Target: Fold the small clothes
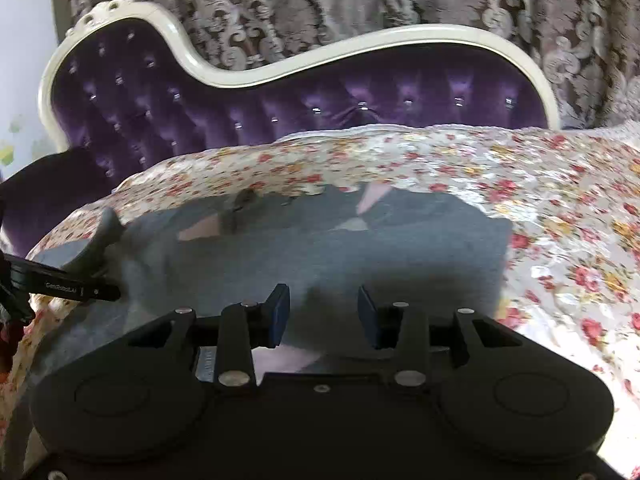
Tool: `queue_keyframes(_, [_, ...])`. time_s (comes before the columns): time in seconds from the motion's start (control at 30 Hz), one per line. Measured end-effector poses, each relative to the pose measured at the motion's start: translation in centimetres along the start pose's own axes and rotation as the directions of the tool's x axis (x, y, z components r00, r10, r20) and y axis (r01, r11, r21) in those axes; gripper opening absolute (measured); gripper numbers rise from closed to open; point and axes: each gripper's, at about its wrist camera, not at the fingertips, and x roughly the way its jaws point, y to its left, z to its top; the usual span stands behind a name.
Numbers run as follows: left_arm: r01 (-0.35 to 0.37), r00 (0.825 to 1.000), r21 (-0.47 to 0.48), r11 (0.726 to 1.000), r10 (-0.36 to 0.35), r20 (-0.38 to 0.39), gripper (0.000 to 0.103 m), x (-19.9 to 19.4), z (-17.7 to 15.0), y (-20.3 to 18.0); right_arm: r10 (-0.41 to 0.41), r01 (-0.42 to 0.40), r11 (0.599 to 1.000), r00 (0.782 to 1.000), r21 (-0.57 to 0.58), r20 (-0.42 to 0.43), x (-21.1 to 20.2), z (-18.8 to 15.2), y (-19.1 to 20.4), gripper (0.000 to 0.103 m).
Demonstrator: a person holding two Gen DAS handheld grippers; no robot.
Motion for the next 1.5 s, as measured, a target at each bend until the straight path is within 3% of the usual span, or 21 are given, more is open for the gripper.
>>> queue_keyframes(0.07, [0.030,0.999,-0.036,0.999,-0.029,0.021,0.039,-1.2,-0.6,0.4,0.032,-0.032,0.998,0.999,-0.046,-0.003,0.1,0.1,1.6,0.049])
queue_keyframes(0.2, [0.028,0.995,-0.092,0.995,-0.019,0.094,0.039,-4.0,-2.1,1.2,0.102,-0.101,0.976,0.995,-0.192,-0.005,0.7,0.4,5.8,0.049])
queue_keyframes(0.4, [-0.053,0.978,-0.251,0.967,0.101,0.183,0.045,-7.4,-4.4,4.6,0.246,-0.243,0.905,0.969,-0.350,-0.037,3.3,0.7,12.5,0.049])
queue_keyframes(0.53, [-0.117,0.969,-0.311,0.943,0.177,0.173,0.050,-7.9,-5.2,7.5,0.315,-0.312,0.846,0.947,-0.432,-0.066,5.7,0.5,16.4,0.048])
queue_keyframes(0.7, [-0.101,0.972,-0.400,0.911,0.176,0.156,0.052,-8.2,-6.4,11.9,0.286,-0.296,0.796,0.953,-0.528,-0.103,9.2,-0.1,19.9,0.048])
queue_keyframes(0.87, [-0.100,0.965,-0.460,0.882,0.199,0.172,0.062,-8.7,-7.9,14.5,0.231,-0.265,0.786,0.964,-0.559,-0.133,11.7,-0.5,20.3,0.047])
queue_keyframes(1.03, [-0.086,0.964,-0.511,0.855,0.201,0.175,0.067,-9.0,-8.7,16.8,0.207,-0.247,0.746,0.969,-0.619,-0.137,12.5,-1.1,21.2,0.044])
queue_keyframes(1.1, [-0.088,0.962,-0.522,0.849,0.208,0.177,0.067,-9.1,-8.7,17.6,0.206,-0.235,0.751,0.971,-0.618,-0.119,12.6,-1.0,21.2,0.035])
queue_keyframes(1.17, [-0.089,0.960,-0.532,0.842,0.214,0.179,0.067,-9.0,-8.7,18.3,0.195,-0.222,0.775,0.975,-0.592,-0.109,13.0,-0.5,20.9,0.014])
queue_keyframes(1.2, [-0.086,0.960,-0.539,0.838,0.214,0.180,0.067,-9.0,-8.7,18.7,0.200,-0.226,0.788,0.974,-0.572,-0.110,13.1,-0.3,20.5,0.009])
queue_keyframes(1.3, [-0.086,0.959,-0.559,0.824,0.221,0.177,0.067,-8.8,-8.7,20.0,0.225,-0.249,0.814,0.968,-0.525,-0.111,12.2,0.1,20.0,0.009])
queue_keyframes(1.37, [-0.089,0.958,-0.578,0.811,0.229,0.173,0.068,-8.6,-8.6,21.0,0.275,-0.303,0.817,0.953,-0.491,-0.130,11.1,0.2,20.1,0.009])
queue_keyframes(1.5, [-0.086,0.958,-0.624,0.777,0.236,0.162,0.068,-8.0,-8.6,22.7,0.332,-0.371,0.785,0.928,-0.496,-0.167,9.7,-0.8,21.0,0.014])
